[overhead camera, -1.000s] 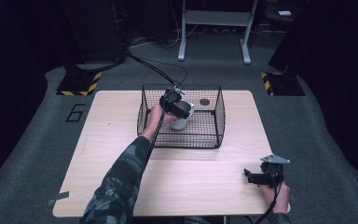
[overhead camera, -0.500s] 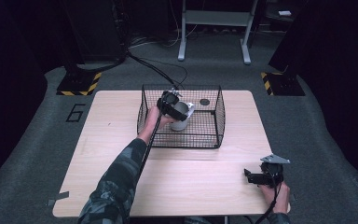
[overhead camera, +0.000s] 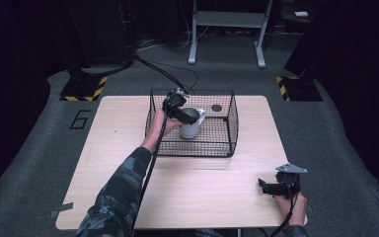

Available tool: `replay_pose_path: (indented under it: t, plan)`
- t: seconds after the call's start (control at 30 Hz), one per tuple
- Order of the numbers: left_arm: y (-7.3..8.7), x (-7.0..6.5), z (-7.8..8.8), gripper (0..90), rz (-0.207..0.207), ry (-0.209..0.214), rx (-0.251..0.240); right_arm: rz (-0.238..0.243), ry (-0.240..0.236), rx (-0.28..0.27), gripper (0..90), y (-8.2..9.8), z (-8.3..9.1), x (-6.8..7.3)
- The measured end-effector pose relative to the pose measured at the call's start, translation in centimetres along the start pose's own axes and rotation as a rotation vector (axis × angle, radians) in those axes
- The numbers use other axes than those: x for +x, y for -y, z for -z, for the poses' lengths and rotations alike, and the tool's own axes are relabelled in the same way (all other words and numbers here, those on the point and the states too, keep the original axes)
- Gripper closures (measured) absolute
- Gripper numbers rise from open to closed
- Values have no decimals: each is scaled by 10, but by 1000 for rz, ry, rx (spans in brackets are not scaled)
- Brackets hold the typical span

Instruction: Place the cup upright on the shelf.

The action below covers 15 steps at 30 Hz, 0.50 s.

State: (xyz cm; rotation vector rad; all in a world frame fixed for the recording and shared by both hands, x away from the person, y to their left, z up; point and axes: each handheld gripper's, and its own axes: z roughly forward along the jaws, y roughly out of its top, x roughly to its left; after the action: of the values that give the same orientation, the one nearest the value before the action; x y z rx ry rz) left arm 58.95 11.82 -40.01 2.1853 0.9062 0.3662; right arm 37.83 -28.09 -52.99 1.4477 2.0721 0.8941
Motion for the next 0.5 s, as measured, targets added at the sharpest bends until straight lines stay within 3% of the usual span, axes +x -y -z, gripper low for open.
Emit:
replay_pose_path:
  t: [0.23, 0.5]
  plan:
    - [-4, -6, 24, 1, -15, 13, -34, -3, 1, 0, 34, 0, 0, 0]
    - [-3, -22, 60, 1, -52, 28, -95, -4, 2, 4, 34, 0, 0, 0]
